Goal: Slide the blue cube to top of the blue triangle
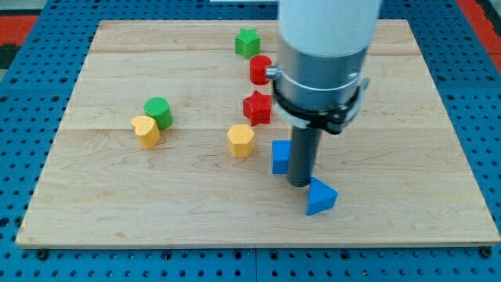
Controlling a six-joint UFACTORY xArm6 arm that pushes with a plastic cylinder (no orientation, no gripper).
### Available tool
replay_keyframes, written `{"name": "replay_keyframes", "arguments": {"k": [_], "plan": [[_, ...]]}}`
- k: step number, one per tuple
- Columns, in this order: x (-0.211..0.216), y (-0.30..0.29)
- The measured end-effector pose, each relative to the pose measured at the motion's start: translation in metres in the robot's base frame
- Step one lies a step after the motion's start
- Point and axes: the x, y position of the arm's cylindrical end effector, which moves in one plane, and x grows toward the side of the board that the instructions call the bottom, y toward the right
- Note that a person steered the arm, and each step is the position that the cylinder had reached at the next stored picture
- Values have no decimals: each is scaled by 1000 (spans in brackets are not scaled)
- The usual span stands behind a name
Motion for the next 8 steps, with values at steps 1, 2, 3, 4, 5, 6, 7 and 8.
{"name": "replay_keyframes", "arguments": {"k": [1,2,3,4,5,6,7,8], "plan": [[-13,-21],[-1,-41],[-13,-75],[-36,-72],[-43,-45],[-45,-34],[-42,-32],[-30,-20]]}}
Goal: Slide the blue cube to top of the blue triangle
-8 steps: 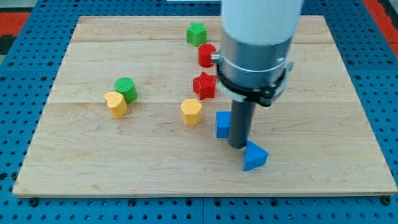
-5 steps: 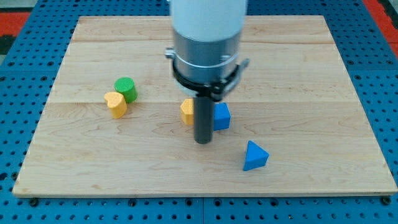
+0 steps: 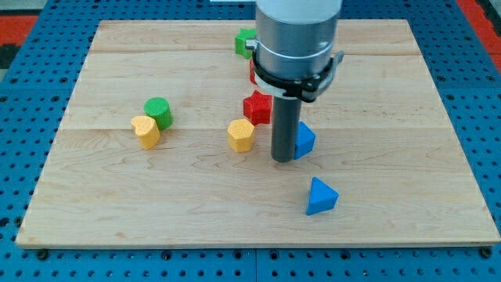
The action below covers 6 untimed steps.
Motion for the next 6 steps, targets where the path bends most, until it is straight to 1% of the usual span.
{"name": "replay_keyframes", "arguments": {"k": [1,2,3,4,5,6], "plan": [[19,23],[-3,49],[-64,95],[-93,16],[-58,-9],[-31,-12]]}}
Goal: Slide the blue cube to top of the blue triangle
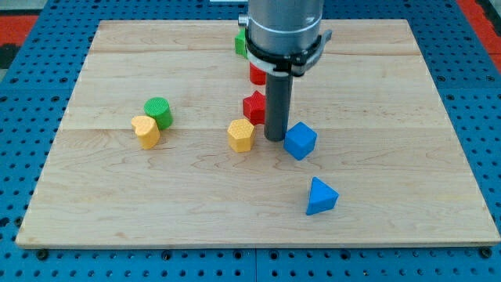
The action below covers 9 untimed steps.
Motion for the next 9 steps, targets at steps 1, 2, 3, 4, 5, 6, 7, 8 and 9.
{"name": "replay_keyframes", "arguments": {"k": [1,2,3,4,5,6,7,8,9], "plan": [[8,38],[5,37],[-10,26],[-32,36],[-46,82],[-20,102],[-7,93],[-7,69],[-7,55]]}}
